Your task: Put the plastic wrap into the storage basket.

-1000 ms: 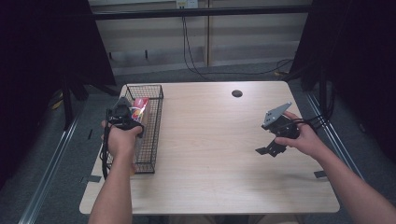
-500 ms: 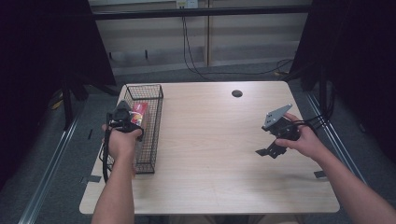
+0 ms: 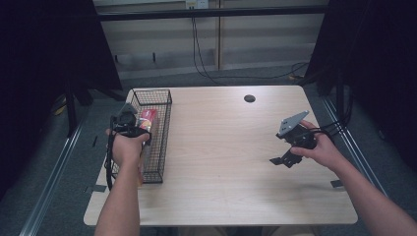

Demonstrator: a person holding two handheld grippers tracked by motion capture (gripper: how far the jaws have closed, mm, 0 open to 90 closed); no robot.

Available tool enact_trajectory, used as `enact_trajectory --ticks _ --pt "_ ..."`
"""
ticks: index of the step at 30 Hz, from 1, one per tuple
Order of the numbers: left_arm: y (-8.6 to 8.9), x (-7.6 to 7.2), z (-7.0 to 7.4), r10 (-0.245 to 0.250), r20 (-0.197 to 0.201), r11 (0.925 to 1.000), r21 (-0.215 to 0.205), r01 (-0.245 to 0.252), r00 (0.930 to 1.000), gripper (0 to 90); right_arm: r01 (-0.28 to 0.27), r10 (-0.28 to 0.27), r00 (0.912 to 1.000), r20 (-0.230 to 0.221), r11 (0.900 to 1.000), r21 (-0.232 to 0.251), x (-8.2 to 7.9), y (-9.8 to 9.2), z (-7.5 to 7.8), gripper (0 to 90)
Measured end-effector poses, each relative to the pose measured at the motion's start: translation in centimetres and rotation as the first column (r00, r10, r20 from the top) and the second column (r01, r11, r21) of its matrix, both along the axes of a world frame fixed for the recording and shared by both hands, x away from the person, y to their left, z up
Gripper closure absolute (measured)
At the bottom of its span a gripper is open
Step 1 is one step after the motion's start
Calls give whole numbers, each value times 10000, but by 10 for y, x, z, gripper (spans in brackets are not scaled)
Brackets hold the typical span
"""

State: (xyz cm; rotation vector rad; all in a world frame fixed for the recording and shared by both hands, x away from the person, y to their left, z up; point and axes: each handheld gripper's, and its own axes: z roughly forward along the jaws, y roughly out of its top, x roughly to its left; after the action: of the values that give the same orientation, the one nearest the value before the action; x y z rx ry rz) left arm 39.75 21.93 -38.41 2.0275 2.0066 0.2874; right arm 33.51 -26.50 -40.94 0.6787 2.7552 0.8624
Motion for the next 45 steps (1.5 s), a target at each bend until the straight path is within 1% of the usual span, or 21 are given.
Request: enact_trajectory --ticks 2,4,8,9,10,11,16,18,19,22,25,26,28,33,35,36,37,39,40,43,45 --pt "-1 -1 1 77 42 9999 -110 -76 10000 336 -3 3 10000 -10 10000 35 0 1 0 13" --pt "-1 -2 4 -99 54 9999 25 99 9999 318 -40 40 10000 37 10000 43 -1 1 0 13" --pt "-1 -4 6 -171 192 9998 -119 173 9997 306 10 -10 10000 -16 10000 82 -3 2 1 13" --pt "0 -5 7 -154 229 9998 -142 157 9996 294 -31 31 9999 120 10000 5 -3 1 2 13" --pt "-1 -7 8 -221 286 9995 -208 227 9993 291 -11 11 10000 35 10000 83 -4 1 2 13" --pt "0 -8 9 -346 332 9992 -164 352 9988 282 22 -22 10000 32 10000 73 -4 1 3 13" --pt "-1 -12 12 -407 490 9990 -144 414 9980 270 55 -55 9999 157 10000 9 -4 -1 4 13" --pt "0 -13 17 -527 545 9985 -106 533 9971 250 63 -63 9998 170 10000 -8 -4 -1 4 13" --pt "0 -13 17 -527 545 9985 -106 533 9971 241 63 -63 9998 170 10000 -8 -4 -1 4 13" --pt "1 -14 25 -483 720 9987 -139 494 9962 231 1 -2 9999 112 9999 105 -4 1 4 13" --pt "0 -15 29 -431 783 9987 -234 450 9960 218 46 -46 10000 48 10000 52 -5 1 5 13" --pt "-1 -15 33 -480 857 9985 -234 501 9952 195 9 -10 10000 89 10000 61 -4 2 5 13" --pt "-2 -15 34 -534 880 9981 -247 558 9947 190 25 -25 10000 59 10000 62 -4 1 5 13" --pt "-7 -16 39 -623 1092 9963 -524 684 9921 173 4 -5 9999 110 9999 119 -4 1 6 13" --pt "-11 -17 39 -712 1099 9947 -661 787 9914 165 2 -3 9999 126 9999 119 -4 1 5 13" --pt "-15 -17 39 -907 1078 9925 -721 988 9900 158 3 -4 9999 131 10000 85 -3 1 5 13" --pt "-15 -17 39 -907 1078 9925 -721 988 9900 158 -1 0 9999 127 10000 60 -3 1 5 13" --pt "-19 -17 39 -1042 1198 9909 -725 1134 9873 158 -1 1 9999 123 10000 49 -3 1 5 13" --pt "-24 -18 40 -1272 1177 9878 -751 1366 9849 158 -21 21 9999 127 10000 41 -3 1 5 13" --pt "-29 -18 40 -1392 1253 9852 -828 1502 9823 157 -8 7 9999 102 10000 71 -3 1 4 13" --pt "-37 -19 41 -1620 1317 9812 -842 1738 9780 153 -22 21 9999 109 10000 91 -3 1 4 13"
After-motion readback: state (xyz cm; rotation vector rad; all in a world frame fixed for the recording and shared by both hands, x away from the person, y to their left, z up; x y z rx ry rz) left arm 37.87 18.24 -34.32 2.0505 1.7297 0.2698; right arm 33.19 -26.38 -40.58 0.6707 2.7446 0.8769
